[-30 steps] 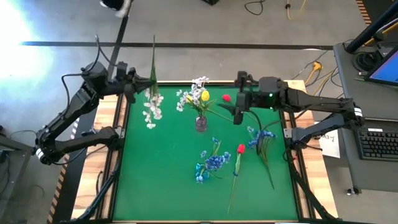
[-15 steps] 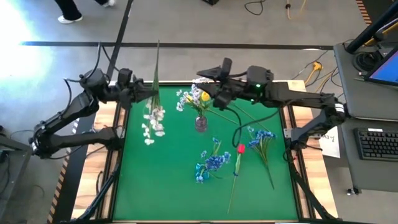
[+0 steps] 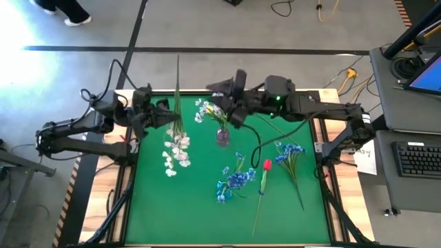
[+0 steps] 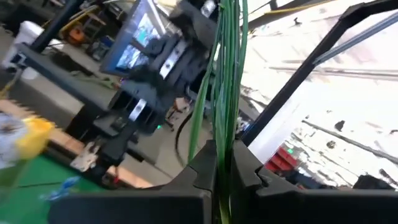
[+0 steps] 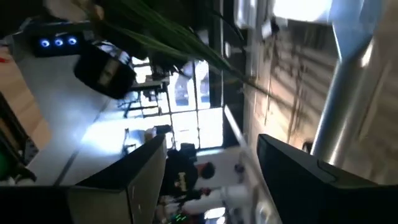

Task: Sort flowers into vase by color
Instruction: Put the white flowers into the violet vase

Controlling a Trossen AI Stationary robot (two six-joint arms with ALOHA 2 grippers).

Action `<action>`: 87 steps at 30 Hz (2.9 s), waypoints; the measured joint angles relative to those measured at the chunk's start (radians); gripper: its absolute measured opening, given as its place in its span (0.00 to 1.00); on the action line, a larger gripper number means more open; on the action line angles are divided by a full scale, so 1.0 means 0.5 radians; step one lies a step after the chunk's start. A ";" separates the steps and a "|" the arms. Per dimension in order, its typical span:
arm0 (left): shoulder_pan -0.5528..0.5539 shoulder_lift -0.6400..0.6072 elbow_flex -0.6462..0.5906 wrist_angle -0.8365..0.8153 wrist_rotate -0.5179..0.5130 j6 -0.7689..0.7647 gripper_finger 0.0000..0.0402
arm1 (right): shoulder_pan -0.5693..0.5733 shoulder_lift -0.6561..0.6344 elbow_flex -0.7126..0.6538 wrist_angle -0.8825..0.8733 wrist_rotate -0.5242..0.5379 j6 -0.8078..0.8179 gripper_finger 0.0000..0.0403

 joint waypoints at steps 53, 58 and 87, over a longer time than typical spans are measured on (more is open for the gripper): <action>-0.192 0.530 0.194 0.343 -0.144 0.239 0.37 | 0.153 0.122 -0.006 0.031 0.196 -1.068 0.03; -0.191 0.530 0.378 0.014 -0.109 0.563 0.55 | 0.154 0.105 -0.005 0.026 0.226 -1.031 0.03; -0.419 0.499 0.173 -0.141 -0.421 2.171 0.69 | 0.170 -0.394 -0.014 -0.866 0.060 2.240 0.03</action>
